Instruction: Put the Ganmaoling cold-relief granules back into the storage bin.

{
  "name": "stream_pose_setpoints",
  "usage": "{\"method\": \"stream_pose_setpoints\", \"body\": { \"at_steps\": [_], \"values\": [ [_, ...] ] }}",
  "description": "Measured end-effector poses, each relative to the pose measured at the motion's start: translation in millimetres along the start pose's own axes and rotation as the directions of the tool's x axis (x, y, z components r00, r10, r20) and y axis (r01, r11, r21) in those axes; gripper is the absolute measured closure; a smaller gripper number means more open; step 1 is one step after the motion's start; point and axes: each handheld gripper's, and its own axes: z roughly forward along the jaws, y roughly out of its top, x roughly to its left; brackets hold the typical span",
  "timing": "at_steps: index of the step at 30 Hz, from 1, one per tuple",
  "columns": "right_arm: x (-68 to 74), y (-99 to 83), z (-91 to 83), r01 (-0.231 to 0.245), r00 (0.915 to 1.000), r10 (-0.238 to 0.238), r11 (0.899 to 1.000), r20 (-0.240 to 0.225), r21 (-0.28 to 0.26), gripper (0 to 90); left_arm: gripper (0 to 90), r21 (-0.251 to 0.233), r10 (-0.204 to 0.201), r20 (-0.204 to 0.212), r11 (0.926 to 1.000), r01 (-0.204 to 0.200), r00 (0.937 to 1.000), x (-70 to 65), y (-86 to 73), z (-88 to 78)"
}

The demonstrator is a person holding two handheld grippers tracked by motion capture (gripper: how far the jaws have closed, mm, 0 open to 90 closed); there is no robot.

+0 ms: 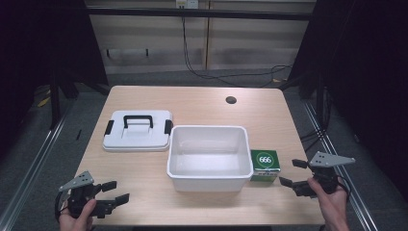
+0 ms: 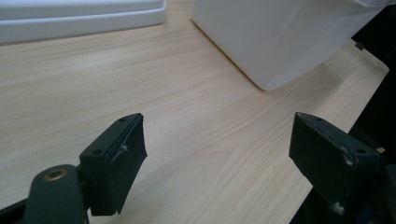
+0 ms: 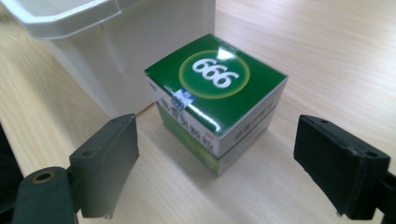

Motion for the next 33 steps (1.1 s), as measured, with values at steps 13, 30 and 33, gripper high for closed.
{"method": "stream_pose_setpoints", "body": {
  "at_steps": [13,30,33],
  "values": [
    [-0.9,34.4,3.8,0.08,0.9953,-0.076,0.994,-0.06,0.068,13.6,18.6,-0.002,-0.013,-0.012,0.9999,0.013,0.9998,0.2,-1.8,-0.1],
    [0.6,65.9,19.7,0.225,0.9636,-0.18,0.945,-0.198,0.237,14.6,18.6,-0.004,-0.015,-0.009,0.9999,0.015,0.9998,0.2,-1.6,-0.2],
    [-0.3,70.7,23.4,0.233,0.9624,-0.181,0.935,-0.202,0.269,13.9,18.6,-0.004,-0.015,-0.009,0.9999,0.015,0.9999,0.4,-1.7,-0.4]
  ]
}}
